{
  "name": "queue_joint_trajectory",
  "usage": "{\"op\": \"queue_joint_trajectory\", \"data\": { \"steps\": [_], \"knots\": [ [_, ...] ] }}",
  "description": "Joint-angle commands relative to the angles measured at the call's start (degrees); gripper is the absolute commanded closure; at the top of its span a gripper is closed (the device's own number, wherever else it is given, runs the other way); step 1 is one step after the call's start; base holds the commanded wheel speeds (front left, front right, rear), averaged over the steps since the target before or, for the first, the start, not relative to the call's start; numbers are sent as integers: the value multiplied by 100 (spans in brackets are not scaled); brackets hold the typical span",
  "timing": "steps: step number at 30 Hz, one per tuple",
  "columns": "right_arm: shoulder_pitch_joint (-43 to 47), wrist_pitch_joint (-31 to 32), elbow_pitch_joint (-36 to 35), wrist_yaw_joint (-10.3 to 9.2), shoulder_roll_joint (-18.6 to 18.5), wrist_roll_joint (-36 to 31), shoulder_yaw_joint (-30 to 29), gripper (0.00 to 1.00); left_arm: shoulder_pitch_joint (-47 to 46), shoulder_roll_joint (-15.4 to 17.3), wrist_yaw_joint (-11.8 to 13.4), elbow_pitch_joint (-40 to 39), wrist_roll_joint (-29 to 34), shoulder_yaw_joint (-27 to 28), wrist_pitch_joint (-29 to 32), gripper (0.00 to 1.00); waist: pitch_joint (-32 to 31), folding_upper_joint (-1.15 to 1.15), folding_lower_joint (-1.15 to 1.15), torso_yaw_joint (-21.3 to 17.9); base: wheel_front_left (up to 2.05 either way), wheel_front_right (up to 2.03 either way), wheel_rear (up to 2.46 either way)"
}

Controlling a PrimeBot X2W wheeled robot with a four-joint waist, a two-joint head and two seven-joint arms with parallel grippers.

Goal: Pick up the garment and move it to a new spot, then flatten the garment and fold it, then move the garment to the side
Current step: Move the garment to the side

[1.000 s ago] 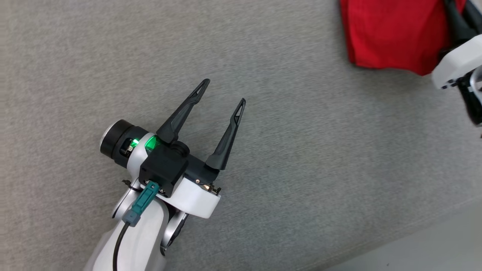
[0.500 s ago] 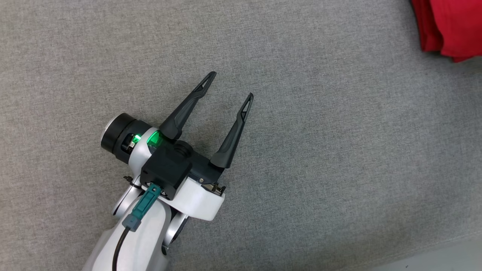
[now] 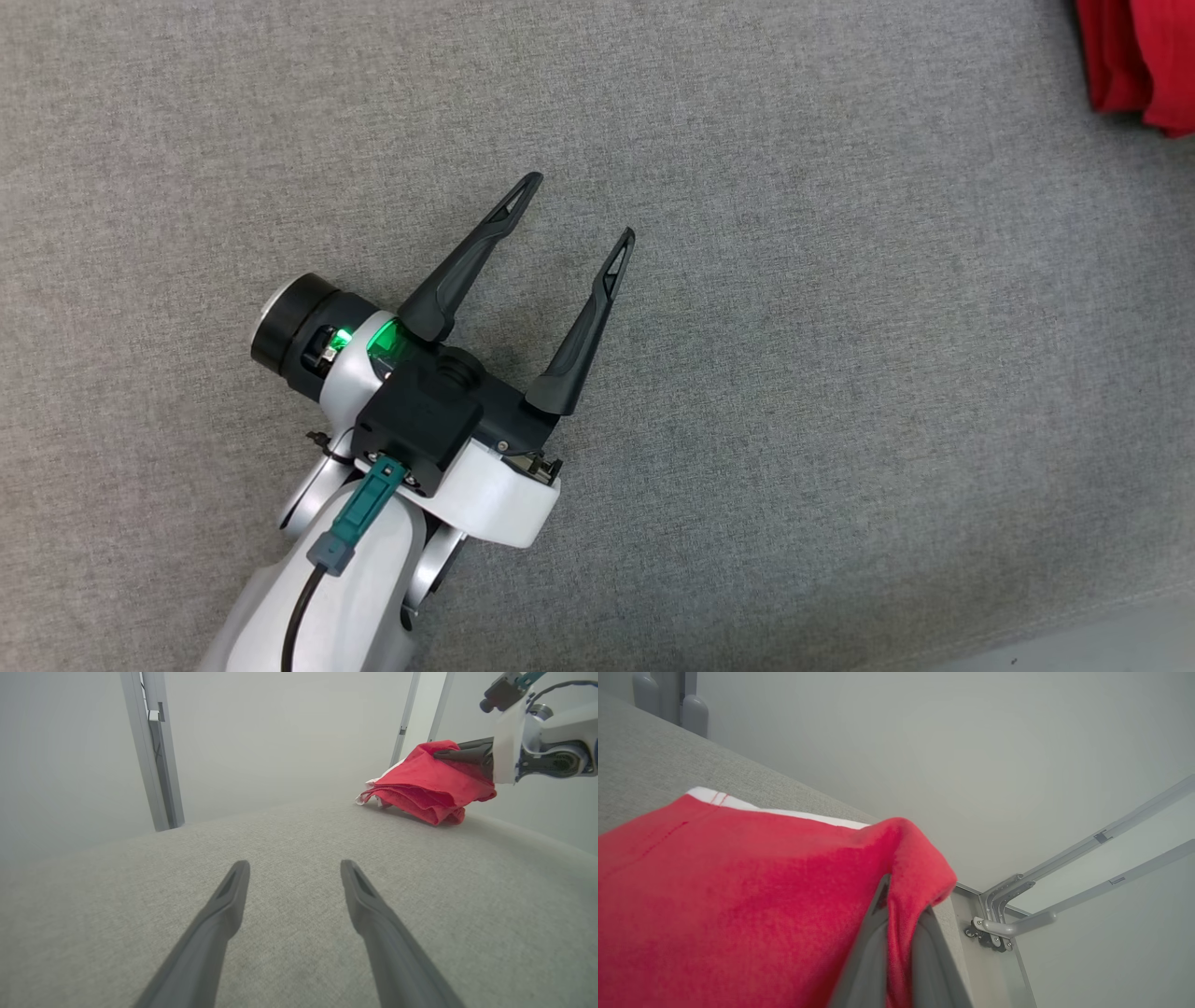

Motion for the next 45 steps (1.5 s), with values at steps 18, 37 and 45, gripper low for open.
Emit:
{"op": "queue_joint_trajectory", "data": {
  "steps": [18, 37, 45],
  "knots": [
    [216, -28, -486, -1, 769, -1598, -1737, 0, -38, -63, 161, 231, -193, -31, -165, 0, -412, 0, 0, 77, 0, 0, 0],
    [2152, -28, -1876, -2, 2324, -474, -1143, 0, 539, -345, 709, 1202, -1467, 772, -433, 0, -1787, 0, 0, 621, 0, 0, 0],
    [3166, -28, -2448, -1, 2554, -398, -1444, 0, 783, -370, 609, 1540, -1684, 1148, -514, 0, -2392, 0, 0, 720, 0, 0, 0]
  ]
}}
